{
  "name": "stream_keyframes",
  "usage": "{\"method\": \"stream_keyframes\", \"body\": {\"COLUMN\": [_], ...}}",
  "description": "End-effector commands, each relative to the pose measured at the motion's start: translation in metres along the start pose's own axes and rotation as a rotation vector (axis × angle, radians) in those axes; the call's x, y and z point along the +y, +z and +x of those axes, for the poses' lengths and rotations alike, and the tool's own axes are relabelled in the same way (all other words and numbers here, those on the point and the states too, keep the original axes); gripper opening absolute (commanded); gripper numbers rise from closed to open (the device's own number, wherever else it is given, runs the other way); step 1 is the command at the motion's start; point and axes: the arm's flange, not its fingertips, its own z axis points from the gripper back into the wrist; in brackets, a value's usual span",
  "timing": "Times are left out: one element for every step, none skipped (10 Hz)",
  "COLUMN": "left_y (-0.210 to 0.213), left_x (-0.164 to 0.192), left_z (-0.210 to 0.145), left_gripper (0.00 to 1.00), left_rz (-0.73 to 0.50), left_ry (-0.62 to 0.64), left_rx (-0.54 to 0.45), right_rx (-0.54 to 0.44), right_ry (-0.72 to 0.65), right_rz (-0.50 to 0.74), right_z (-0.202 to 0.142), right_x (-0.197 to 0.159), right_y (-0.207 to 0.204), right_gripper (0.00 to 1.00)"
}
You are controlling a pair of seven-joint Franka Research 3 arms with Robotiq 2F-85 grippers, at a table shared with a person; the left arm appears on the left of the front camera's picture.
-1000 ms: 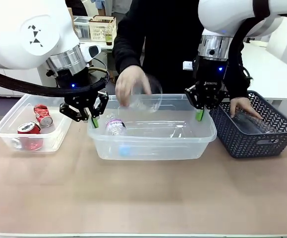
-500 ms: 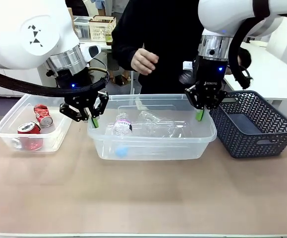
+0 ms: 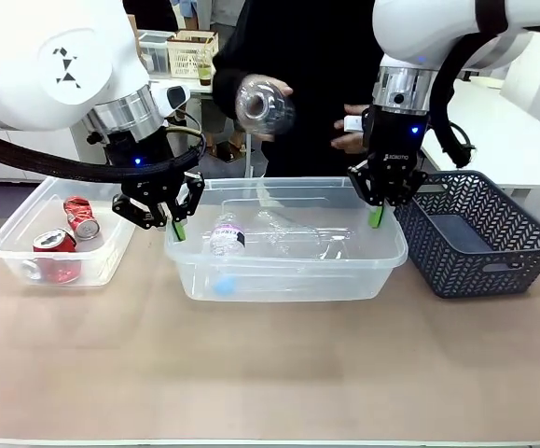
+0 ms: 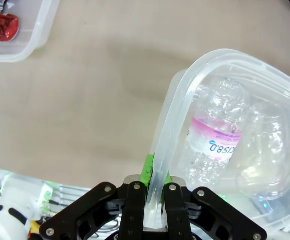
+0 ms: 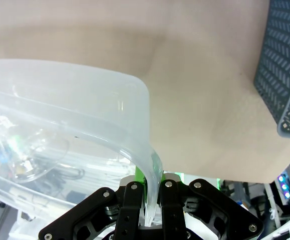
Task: Sort the waste into each basket.
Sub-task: Offer the picked Organizing box to the human.
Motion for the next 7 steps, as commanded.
{"method": "stream_keyframes", "body": {"left_y": [-0.0011, -0.0011, -0.0011, -0.0011, -0.0011, -0.0011, -0.0011], "left_x": [0.0065, 0.0065, 0.0065, 0.0065, 0.0065, 0.0065, 0.0065], "left_z": [0.0030, 0.0030, 0.0030, 0.0030, 0.0030, 0.0030, 0.0030], "left_gripper": [0.00, 0.00, 0.00, 0.00, 0.00, 0.00, 0.00], "left_rz": [0.003, 0.003, 0.003, 0.003, 0.003, 0.003, 0.003], "left_ry": [0.029, 0.029, 0.029, 0.029, 0.029, 0.029, 0.029], "left_rx": [-0.016, -0.016, -0.016, -0.016, -0.016, -0.016, -0.016], "right_rx": [0.008, 0.008, 0.008, 0.008, 0.008, 0.008, 0.008], "right_ry": [0.008, 0.008, 0.008, 0.008, 0.008, 0.008, 0.008], "right_rz": [0.005, 0.005, 0.005, 0.005, 0.005, 0.005, 0.005], "right_z": [-0.0052, -0.0052, -0.0052, -0.0052, -0.0052, -0.0052, -0.0052], "right_x": [-0.0023, -0.0023, -0.0023, -0.0023, -0.0023, -0.0023, -0.0023], "right_y": [0.0026, 0.0026, 0.0026, 0.0026, 0.0026, 0.0026, 0.0026], "right_gripper": [0.02, 0.02, 0.02, 0.02, 0.02, 0.02, 0.02]}}
